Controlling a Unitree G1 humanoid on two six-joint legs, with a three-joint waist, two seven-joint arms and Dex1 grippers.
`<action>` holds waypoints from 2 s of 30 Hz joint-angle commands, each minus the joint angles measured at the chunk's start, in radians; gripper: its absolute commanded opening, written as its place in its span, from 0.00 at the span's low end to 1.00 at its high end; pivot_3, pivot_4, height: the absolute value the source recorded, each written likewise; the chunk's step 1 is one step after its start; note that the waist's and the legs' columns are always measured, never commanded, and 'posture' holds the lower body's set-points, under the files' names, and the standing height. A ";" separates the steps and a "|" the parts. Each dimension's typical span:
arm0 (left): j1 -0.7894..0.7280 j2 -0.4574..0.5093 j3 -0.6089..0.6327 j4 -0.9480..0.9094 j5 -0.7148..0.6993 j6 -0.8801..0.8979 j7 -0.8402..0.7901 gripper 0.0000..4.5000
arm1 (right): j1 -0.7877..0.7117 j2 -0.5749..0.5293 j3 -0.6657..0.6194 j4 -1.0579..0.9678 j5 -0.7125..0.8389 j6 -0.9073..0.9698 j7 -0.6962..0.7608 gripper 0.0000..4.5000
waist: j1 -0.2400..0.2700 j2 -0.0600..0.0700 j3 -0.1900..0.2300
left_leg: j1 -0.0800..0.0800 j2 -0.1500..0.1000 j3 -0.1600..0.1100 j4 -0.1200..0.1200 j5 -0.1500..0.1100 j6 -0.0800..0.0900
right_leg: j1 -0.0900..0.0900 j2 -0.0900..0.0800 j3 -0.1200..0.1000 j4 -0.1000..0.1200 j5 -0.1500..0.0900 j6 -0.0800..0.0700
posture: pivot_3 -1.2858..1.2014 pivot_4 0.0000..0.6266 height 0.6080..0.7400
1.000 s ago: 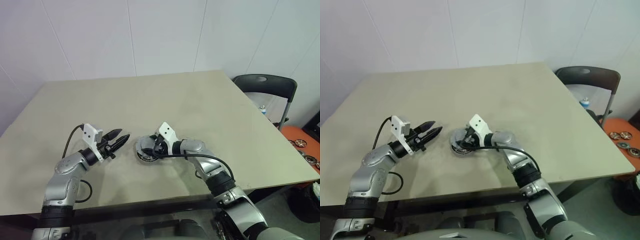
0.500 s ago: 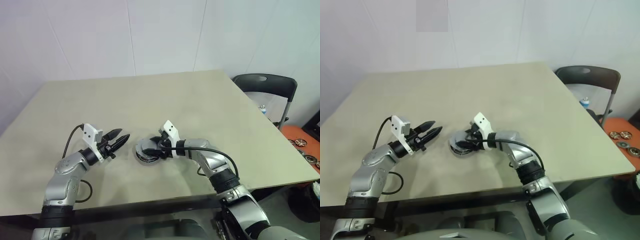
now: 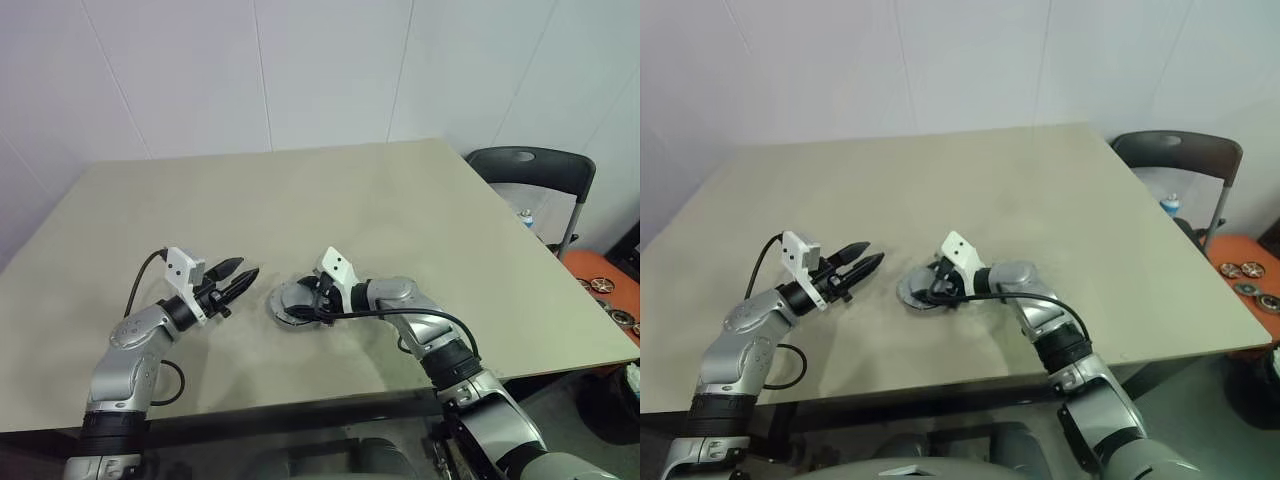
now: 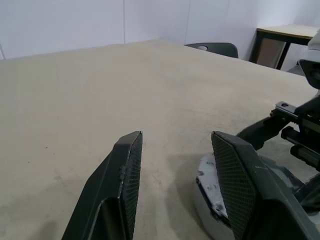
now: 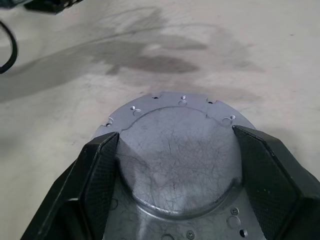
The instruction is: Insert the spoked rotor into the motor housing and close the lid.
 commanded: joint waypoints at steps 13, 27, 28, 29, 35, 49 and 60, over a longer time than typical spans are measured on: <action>-0.001 0.005 0.015 -0.039 -0.003 -0.017 0.010 0.52 | -0.004 0.036 0.000 0.012 -0.019 -0.024 -0.046 0.72 | -0.002 0.000 0.000 | 0.000 0.000 0.000 0.000 0.000 0.000 | 0.000 0.000 0.000 0.000 0.000 0.000 | 0.52 0.00 1.00; -0.002 0.005 0.015 -0.039 -0.004 -0.018 0.009 0.52 | 0.007 0.030 0.027 0.027 -0.064 -0.081 -0.063 0.72 | -0.002 0.000 0.000 | 0.000 0.000 0.000 0.000 0.000 0.000 | 0.000 0.000 0.000 0.001 0.000 0.001 | 0.52 0.00 1.00; -0.001 0.004 0.015 -0.039 -0.004 -0.019 0.010 0.52 | 0.010 0.029 0.033 0.034 -0.071 -0.085 -0.063 0.72 | -0.002 0.000 0.000 | 0.000 0.000 0.000 0.000 0.000 0.000 | 0.000 0.000 0.000 0.001 0.000 0.001 | 0.52 0.00 1.00; 0.000 0.004 0.014 -0.040 -0.004 -0.019 0.009 0.52 | 0.013 0.029 0.037 0.040 -0.076 -0.087 -0.063 0.72 | -0.003 0.000 0.000 | 0.000 0.000 0.000 0.000 0.000 0.000 | 0.000 0.000 0.000 0.001 0.000 0.001 | 0.52 0.00 1.00; -0.001 0.005 0.016 -0.039 -0.004 -0.019 0.009 0.52 | 0.019 0.022 0.041 0.068 -0.086 -0.085 -0.055 0.72 | -0.003 0.000 0.000 | 0.002 0.001 0.000 0.000 0.000 0.000 | 0.001 0.001 0.000 0.001 0.000 0.001 | 0.52 0.00 1.00; -0.016 -0.013 0.000 -0.034 -0.001 -0.022 0.011 0.52 | 0.015 -0.008 0.063 0.089 -0.108 -0.043 -0.013 0.72 | 0.002 0.000 0.000 | 0.001 -0.002 0.000 0.000 -0.001 0.002 | 0.002 -0.001 0.000 -0.001 0.000 0.000 | 0.52 0.00 1.00; -0.015 -0.020 0.002 -0.038 0.004 -0.024 0.016 0.52 | -0.011 -0.012 0.101 0.164 -0.144 0.022 -0.046 0.72 | -0.002 0.001 -0.001 | 0.005 0.000 0.000 0.001 -0.001 0.002 | 0.005 0.000 0.000 0.001 -0.004 0.001 | 0.52 0.00 1.00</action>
